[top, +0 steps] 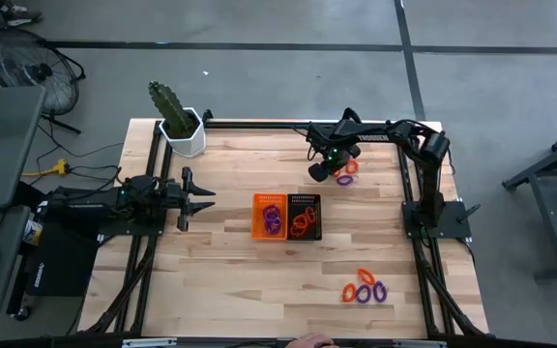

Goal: Sort spring keychains
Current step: Put the orange spring keychain into the black bin

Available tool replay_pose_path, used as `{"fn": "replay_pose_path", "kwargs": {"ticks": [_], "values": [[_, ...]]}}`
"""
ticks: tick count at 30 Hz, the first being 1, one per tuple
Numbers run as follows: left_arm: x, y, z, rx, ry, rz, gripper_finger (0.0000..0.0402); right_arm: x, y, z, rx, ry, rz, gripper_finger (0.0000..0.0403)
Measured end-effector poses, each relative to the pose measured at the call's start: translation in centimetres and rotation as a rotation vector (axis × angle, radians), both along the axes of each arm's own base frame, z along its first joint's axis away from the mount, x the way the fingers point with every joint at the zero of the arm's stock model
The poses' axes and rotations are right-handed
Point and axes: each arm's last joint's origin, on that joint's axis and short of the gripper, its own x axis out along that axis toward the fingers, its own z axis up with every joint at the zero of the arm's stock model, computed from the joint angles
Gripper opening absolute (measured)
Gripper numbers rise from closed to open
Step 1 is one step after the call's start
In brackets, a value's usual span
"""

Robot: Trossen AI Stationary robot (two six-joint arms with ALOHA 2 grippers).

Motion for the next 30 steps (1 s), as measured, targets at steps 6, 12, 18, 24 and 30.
{"fn": "replay_pose_path", "kwargs": {"ticks": [6,12,18,24,30], "values": [[0.0,0.0,0.0,0.0,0.0,0.0,0.0122,-0.2,0.2,1.2,-0.006,-0.032,-0.008,0.0026],[0.0,0.0,0.0,0.0,0.0,0.0,0.0122,-0.4,0.8,4.2,-0.009,-0.139,-0.022,0.0019],[0.0,0.0,0.0,0.0,0.0,0.0,0.0122,-0.2,3.0,7.7,-0.036,-0.243,0.006,0.0023],[0.0,0.0,0.0,0.0,0.0,0.0,0.0122,0.6,6.8,10.0,-0.034,-0.323,0.13,0.0022],[0.0,0.0,0.0,0.0,0.0,0.0,0.0122,2.0,11.0,10.6,-0.033,-0.381,0.322,0.0024]]}}
